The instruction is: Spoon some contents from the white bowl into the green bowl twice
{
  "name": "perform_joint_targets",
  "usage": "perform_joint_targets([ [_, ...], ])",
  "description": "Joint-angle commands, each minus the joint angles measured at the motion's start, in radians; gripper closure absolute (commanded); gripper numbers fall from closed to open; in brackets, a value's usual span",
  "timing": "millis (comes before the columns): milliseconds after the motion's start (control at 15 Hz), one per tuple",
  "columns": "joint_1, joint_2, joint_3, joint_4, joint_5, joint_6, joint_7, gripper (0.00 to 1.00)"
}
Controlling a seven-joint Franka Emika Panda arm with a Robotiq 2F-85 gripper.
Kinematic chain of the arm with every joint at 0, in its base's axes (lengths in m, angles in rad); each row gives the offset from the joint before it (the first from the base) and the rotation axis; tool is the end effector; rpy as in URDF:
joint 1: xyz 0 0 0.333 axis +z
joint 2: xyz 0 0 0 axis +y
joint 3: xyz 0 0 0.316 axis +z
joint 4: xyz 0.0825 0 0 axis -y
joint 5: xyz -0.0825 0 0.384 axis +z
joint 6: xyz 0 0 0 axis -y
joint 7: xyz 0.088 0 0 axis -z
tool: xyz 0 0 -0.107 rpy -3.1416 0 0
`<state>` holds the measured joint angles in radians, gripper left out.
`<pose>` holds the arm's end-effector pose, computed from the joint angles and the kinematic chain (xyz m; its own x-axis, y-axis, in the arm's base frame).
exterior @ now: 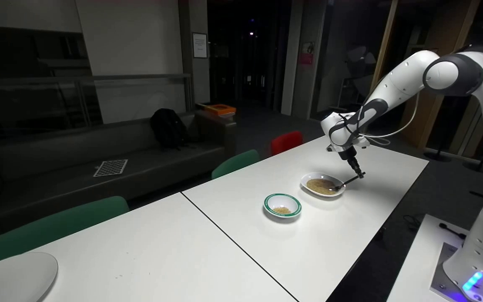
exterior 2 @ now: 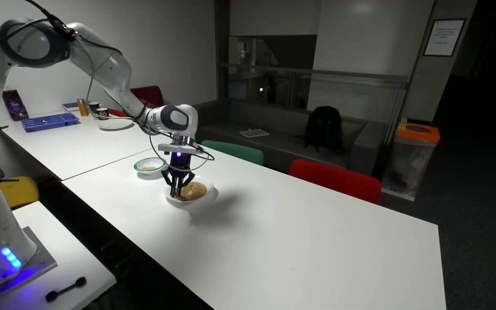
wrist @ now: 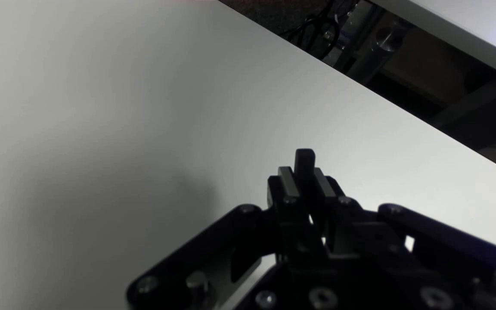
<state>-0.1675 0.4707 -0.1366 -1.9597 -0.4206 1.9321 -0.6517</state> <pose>0.5276 -0.1944 0.2121 0.6543 0.4655 -0.5960 0.5498 -0.8340 -0.0477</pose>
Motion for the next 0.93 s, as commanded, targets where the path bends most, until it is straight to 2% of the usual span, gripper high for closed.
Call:
perform_joint_targets([
  [0,-0.011,0.034,0.018,0.053,0.011,-0.050,0.006,0.97],
  [867,-0.032,0.036,0.052,0.076,0.121,0.010,-0.013,0.97],
])
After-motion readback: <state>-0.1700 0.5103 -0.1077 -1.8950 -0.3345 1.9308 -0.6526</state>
